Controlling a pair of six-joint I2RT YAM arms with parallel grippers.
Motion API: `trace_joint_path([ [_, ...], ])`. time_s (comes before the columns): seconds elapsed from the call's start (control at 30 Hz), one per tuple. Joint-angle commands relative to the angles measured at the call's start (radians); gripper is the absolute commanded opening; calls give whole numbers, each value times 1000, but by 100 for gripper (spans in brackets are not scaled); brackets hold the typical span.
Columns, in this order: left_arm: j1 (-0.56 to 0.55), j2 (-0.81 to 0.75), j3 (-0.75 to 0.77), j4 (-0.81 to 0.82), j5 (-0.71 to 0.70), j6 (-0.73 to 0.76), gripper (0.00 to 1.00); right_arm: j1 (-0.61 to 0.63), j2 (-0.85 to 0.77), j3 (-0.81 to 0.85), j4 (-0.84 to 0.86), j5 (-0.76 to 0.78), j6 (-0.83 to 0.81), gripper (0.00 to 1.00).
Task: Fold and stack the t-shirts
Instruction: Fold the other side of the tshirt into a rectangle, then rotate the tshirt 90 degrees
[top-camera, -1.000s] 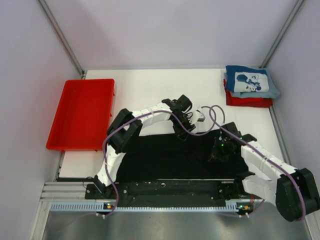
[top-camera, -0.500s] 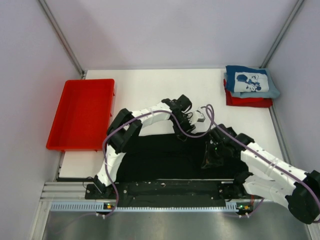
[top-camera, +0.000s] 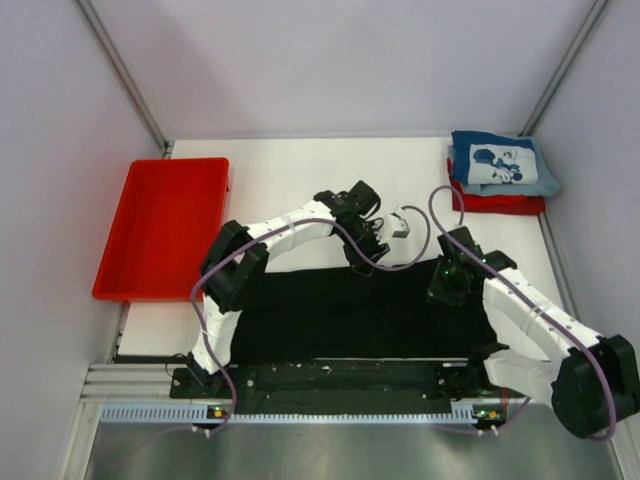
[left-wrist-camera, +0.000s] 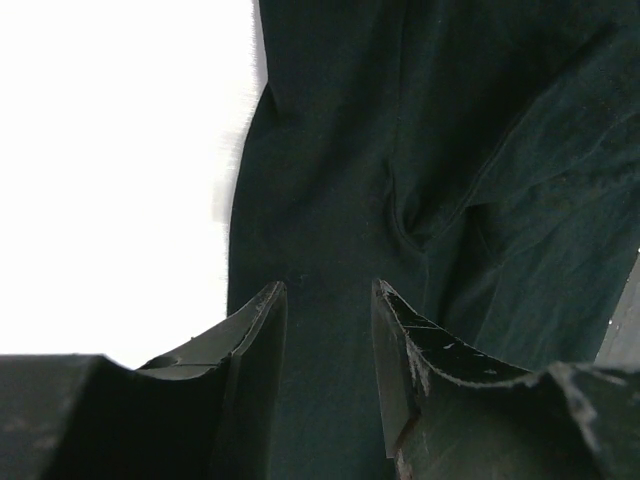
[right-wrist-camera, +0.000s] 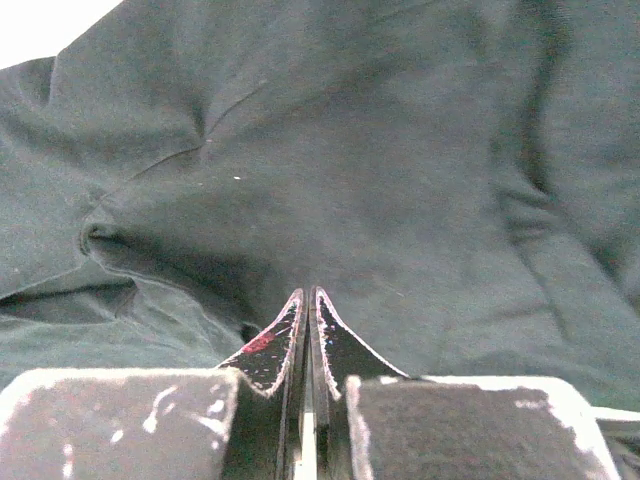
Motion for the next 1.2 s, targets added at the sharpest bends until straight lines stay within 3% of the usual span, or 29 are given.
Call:
trace_joint_path([
  [0.0,4,-56,-1,-12,12,19,44,15,106,-80,276,-210,-22,0],
  [0.23,66,-104,5,-39,15,23,45,311,214,17,359,-212,-19,0],
  [0.43,143,-165,-21,-58,13,37,45,498,301,6,358,-323,-11,0],
  [0.6,218,-231,-64,-91,21,63,45,552,307,124,128,-115,-89,0],
  [0.67,244,-268,-99,-107,0,78,45,500,231,164,65,-20,-99,0],
  [0.77,284,-326,-169,-127,-46,106,45,291,130,160,40,31,-94,0],
  [0.8,295,-349,-197,-131,-72,114,45,200,106,154,41,42,-94,5],
  [0.9,327,-407,-301,-128,-140,134,44,-41,94,143,54,96,-105,36],
  [0.93,336,-423,-343,-121,-158,138,44,-104,103,144,66,101,-118,40],
  [1.07,396,-489,-490,-81,-183,150,42,-296,147,126,202,110,-146,40],
  [1.17,442,-510,-573,-59,-198,164,41,-335,239,106,305,43,-134,35],
])
